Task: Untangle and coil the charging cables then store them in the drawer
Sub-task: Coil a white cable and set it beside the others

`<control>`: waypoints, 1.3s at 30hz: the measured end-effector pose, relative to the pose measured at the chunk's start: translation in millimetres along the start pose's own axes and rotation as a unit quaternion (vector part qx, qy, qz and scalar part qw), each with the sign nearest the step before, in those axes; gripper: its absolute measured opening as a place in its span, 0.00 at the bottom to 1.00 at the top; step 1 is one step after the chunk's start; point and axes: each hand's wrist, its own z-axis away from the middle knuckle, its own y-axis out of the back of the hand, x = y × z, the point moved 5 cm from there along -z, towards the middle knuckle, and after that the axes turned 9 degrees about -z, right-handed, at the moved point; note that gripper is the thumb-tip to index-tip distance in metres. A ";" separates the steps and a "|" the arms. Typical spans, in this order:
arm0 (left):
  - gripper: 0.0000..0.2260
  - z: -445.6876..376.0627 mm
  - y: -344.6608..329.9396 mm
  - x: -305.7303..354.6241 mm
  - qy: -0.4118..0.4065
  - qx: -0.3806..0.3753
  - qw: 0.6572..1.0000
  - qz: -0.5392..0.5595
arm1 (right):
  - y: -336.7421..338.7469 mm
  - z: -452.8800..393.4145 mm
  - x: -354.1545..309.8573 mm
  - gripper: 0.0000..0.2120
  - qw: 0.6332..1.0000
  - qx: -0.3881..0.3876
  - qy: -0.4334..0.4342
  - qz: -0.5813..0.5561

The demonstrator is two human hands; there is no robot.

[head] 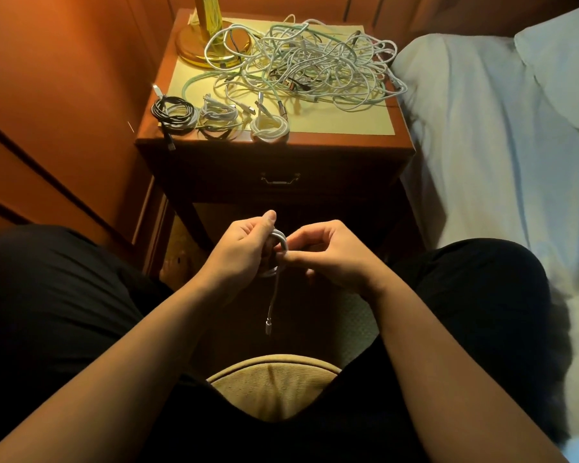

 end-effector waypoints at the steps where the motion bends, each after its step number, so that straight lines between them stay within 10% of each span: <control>1: 0.22 -0.8 0.0 0.1 -0.003 0.006 1.000 0.006 | -2.1 -0.5 -0.1 0.05 1.000 -0.002 0.001 -0.011; 12: 0.12 -8.9 -5.4 -8.7 0.003 -0.004 0.999 0.043 | -23.7 -2.1 -3.6 0.12 0.977 -0.075 -0.121 -0.159; 20: 0.16 -14.3 7.3 -17.0 -0.038 0.073 0.992 -0.101 | 5.6 -10.1 4.7 0.15 0.983 0.175 -0.055 -0.009; 26: 0.04 4.7 2.0 -2.4 -0.122 0.065 0.955 -0.261 | 4.2 -14.2 9.0 0.16 0.923 0.164 -0.072 -0.341; 33: 0.09 -3.2 5.9 -20.2 -0.029 0.097 0.983 -0.155 | -8.7 -18.9 17.8 0.16 0.879 0.122 -0.098 -0.450; 39: 0.16 -4.5 -1.0 -29.1 0.096 0.082 0.978 0.169 | -19.2 -20.1 25.9 0.18 0.912 0.135 -0.118 -0.370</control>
